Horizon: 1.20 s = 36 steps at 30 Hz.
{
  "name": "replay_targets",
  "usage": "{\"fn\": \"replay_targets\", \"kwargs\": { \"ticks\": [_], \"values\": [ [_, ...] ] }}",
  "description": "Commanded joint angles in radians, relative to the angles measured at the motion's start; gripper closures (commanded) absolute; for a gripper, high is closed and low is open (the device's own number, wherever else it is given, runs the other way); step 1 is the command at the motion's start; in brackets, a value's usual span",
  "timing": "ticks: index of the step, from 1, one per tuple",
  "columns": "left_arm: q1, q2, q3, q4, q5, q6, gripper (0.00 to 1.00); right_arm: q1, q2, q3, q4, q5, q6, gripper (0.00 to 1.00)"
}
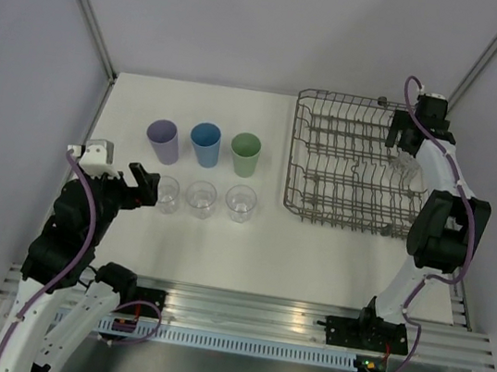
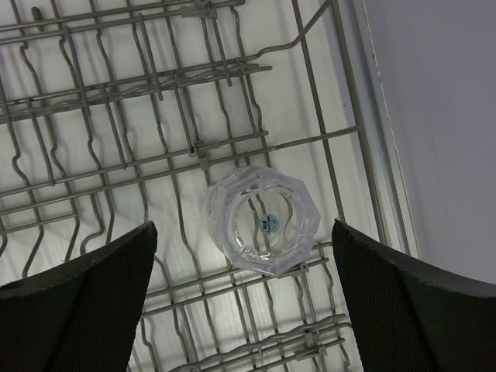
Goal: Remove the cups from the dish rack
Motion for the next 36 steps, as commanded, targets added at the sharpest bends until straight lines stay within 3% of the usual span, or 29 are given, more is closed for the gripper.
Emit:
{"fn": "replay_targets", "kwargs": {
  "ticks": [1,21,30,36],
  "values": [
    [0.002,0.002,-0.003,0.056,0.02,0.01,0.0,-0.029,0.034,0.068,-0.056,-0.051,-0.051,0.02],
    [-0.001,0.014,-0.006,0.061,0.053,0.019,0.0,-0.094,0.205,0.16,-0.121,-0.16,-0.048,0.05],
    [-0.003,0.019,-0.008,0.062,0.067,0.023,0.0,-0.097,0.231,0.166,-0.124,-0.118,-0.042,0.15],
    [-0.004,0.017,-0.008,0.062,0.067,0.023,0.0,-0.097,0.205,0.158,-0.124,-0.106,-0.037,0.3]
  ]
}}
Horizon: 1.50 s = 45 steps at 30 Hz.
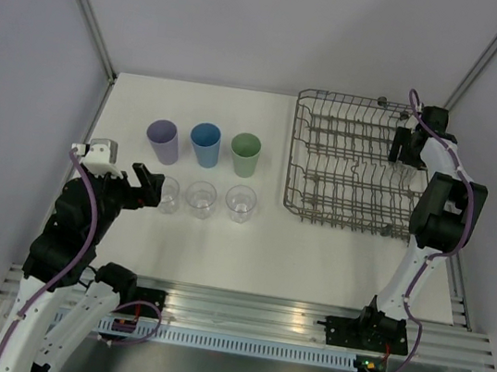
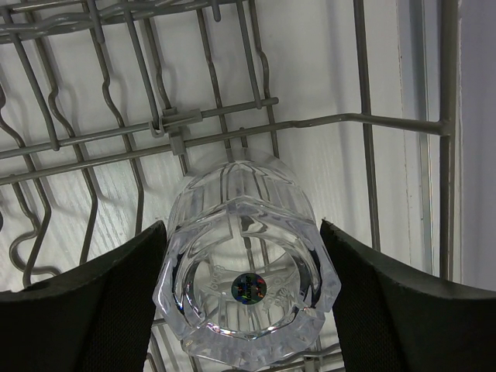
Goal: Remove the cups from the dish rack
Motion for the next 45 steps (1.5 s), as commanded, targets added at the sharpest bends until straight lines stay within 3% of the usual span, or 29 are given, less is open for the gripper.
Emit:
{"fn": "replay_targets", "kwargs": {
  "ticks": [1,13,26,31,35,45],
  "values": [
    [-0.004,0.006,0.0,0.041,0.013,0.023,0.0,-0.005,-0.03,0.029,-0.001,0.026,0.004,0.33],
    [-0.005,-0.008,-0.002,0.041,0.006,0.026,0.0,-0.007,-0.106,0.005,0.013,0.05,0.025,0.53],
    [-0.005,-0.003,-0.002,0.043,0.001,0.025,0.0,-0.007,-0.252,-0.005,0.019,0.001,0.044,0.62],
    [-0.005,0.0,-0.002,0.043,0.001,0.025,0.0,-0.007,-0.341,-0.02,0.04,-0.117,0.116,0.65],
    [-0.004,0.003,-0.002,0.041,0.006,0.026,0.0,-0.005,-0.418,-0.041,0.086,-0.327,0.208,0.68],
    [-0.005,0.021,0.001,0.063,0.107,0.022,0.0,0.093,-0.602,-0.239,0.31,-0.648,0.404,0.69]
  ]
}}
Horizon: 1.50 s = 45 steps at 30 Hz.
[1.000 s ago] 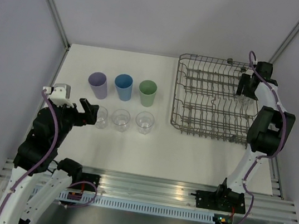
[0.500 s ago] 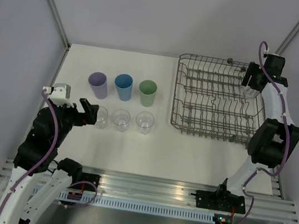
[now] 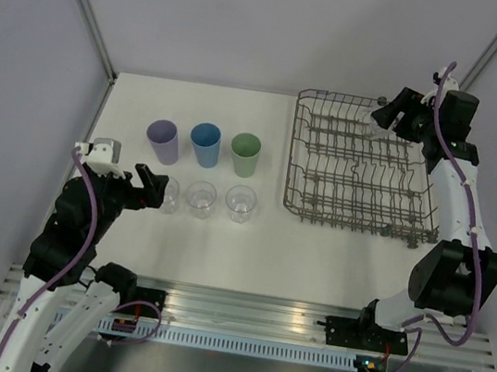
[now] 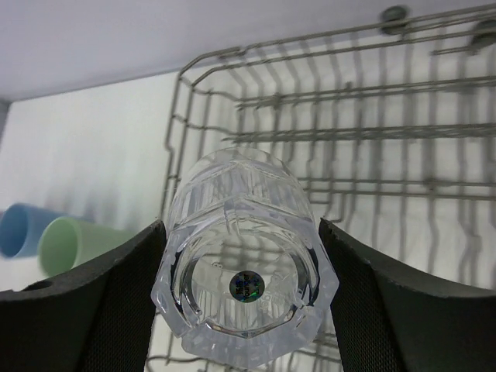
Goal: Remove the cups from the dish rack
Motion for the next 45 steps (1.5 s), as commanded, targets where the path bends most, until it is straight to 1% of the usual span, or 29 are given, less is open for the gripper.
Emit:
{"fn": "replay_targets", "kwargs": {
  "ticks": [1,3,4,5,6,7,8,9,10,12,13,14,15,17,18,20,21,23,26,29,32,35,36,38,39,41,42,43,45],
  "values": [
    [-0.004,0.023,0.007,0.061,0.117,0.02,0.0,0.063,-0.12,-0.087,0.201,-0.181,0.128,0.69],
    [-0.004,0.034,0.017,0.067,0.172,0.015,0.0,0.089,-0.152,-0.145,0.251,-0.232,0.185,0.69],
    [-0.004,0.049,0.029,0.079,0.23,0.0,0.0,0.121,-0.18,-0.163,0.311,-0.254,0.21,0.69],
    [-0.004,0.055,0.036,0.088,0.264,-0.012,0.0,0.138,-0.194,-0.186,0.35,-0.286,0.271,0.69],
    [-0.004,0.065,0.05,0.102,0.299,-0.037,0.0,0.184,-0.208,-0.232,0.438,-0.298,0.3,0.7],
    [-0.004,0.078,0.056,0.116,0.373,-0.05,0.0,0.205,-0.233,-0.255,0.481,-0.306,0.329,0.7],
    [-0.004,0.086,0.066,0.148,0.407,-0.064,0.0,0.225,-0.243,-0.277,0.523,-0.312,0.393,0.7],
    [-0.004,0.094,0.082,0.165,0.437,-0.101,0.0,0.268,-0.252,-0.314,0.592,-0.323,0.418,0.71],
    [-0.004,0.109,0.089,0.188,0.5,-0.116,0.0,0.293,-0.263,-0.328,0.627,-0.327,0.447,0.71],
    [-0.004,0.121,0.101,0.265,0.562,-0.184,0.0,0.36,-0.272,-0.361,0.708,-0.329,0.509,0.72],
    [-0.004,0.134,0.102,0.292,0.623,-0.208,0.0,0.385,-0.274,-0.369,0.732,-0.33,0.521,0.72],
    [-0.004,0.138,0.101,0.324,0.655,-0.237,0.0,0.409,-0.275,-0.386,0.753,-0.326,0.532,0.72],
    [-0.004,0.146,0.096,0.402,0.715,-0.301,0.0,0.457,-0.283,-0.398,0.81,-0.311,0.568,0.72],
    [-0.004,0.166,0.086,0.488,0.767,-0.369,0.0,0.505,-0.283,-0.427,0.883,-0.309,0.611,0.72],
    [-0.004,0.17,0.069,0.571,0.803,-0.443,0.0,0.556,-0.278,-0.433,0.951,-0.309,0.645,0.72],
    [-0.004,0.184,0.044,0.665,0.827,-0.541,0.0,0.633,-0.274,-0.45,1.044,-0.301,0.676,0.72],
    [-0.004,0.187,0.037,0.734,0.843,-0.569,0.0,0.656,-0.266,-0.452,1.063,-0.294,0.688,0.72],
    [-0.004,0.197,0.018,0.801,0.86,-0.621,0.0,0.699,-0.255,-0.452,1.097,-0.292,0.707,0.72],
    [-0.004,0.213,-0.02,0.965,0.91,-0.753,0.0,0.778,-0.243,-0.452,1.135,-0.274,0.716,0.72],
    [-0.006,0.227,-0.034,0.997,0.915,-0.781,0.0,0.842,-0.226,-0.446,1.181,-0.271,0.73,0.72],
    [-0.004,0.22,-0.037,1.015,0.918,-0.791,0.03,0.897,-0.206,-0.424,1.183,-0.268,0.718,0.72],
    [-0.006,0.212,-0.034,1.018,0.924,-0.793,0.1,0.939,-0.191,-0.403,1.136,-0.245,0.673,0.72],
    [-0.005,0.212,-0.034,1.02,0.93,-0.793,0.2,0.947,-0.189,-0.397,1.116,-0.238,0.658,0.72],
    [-0.004,0.207,-0.031,1.013,0.936,-0.791,0.35,0.957,-0.191,-0.389,1.083,-0.223,0.632,0.72],
    [-0.004,0.204,-0.029,1.006,0.935,-0.787,0.51,0.959,-0.192,-0.388,1.082,-0.215,0.624,0.72],
    [-0.004,0.198,-0.025,0.978,0.938,-0.772,0.62,0.957,-0.201,-0.391,1.068,-0.208,0.609,0.72],
    [-0.004,0.197,-0.025,0.969,0.935,-0.767,0.7,0.957,-0.205,-0.391,1.062,-0.203,0.601,0.72],
    [-0.004,0.194,-0.023,0.961,0.932,-0.758,0.72,0.959,-0.208,-0.391,1.056,-0.194,0.589,0.72],
    [-0.004,0.194,-0.022,0.937,0.929,-0.749,0.85,0.959,-0.215,-0.389,1.046,-0.188,0.573,0.72]
  ]
}}
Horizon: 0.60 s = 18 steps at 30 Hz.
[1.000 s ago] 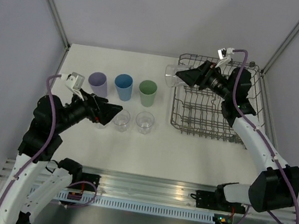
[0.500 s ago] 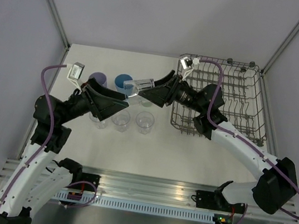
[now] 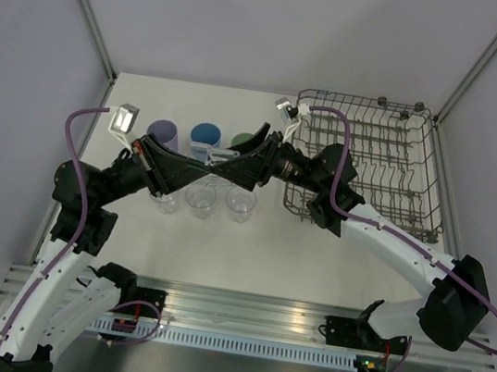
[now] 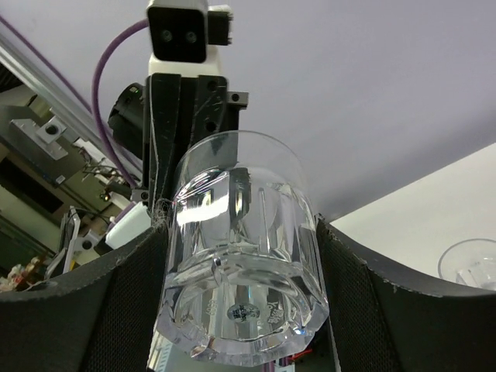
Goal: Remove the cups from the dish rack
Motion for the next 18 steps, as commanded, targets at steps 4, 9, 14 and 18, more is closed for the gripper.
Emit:
{"fn": "replay_targets", "kwargs": {
  "ticks": [4,9,14,18],
  "values": [
    [-0.007,-0.019,0.029,-0.036,0.023,0.043,0.98,-0.004,-0.033,0.042,-0.033,0.076,-0.108,0.71],
    [-0.007,-0.035,0.054,-0.128,0.011,0.123,0.98,-0.024,-0.055,0.046,-0.063,0.079,-0.125,0.7],
    [-0.007,-0.016,0.074,-0.193,0.067,0.192,0.98,-0.052,-0.052,0.089,-0.115,0.046,-0.154,0.71],
    [-0.007,-0.009,0.068,-0.202,0.113,0.213,0.98,-0.055,-0.024,0.156,-0.146,-0.043,-0.166,0.69]
  ]
}}
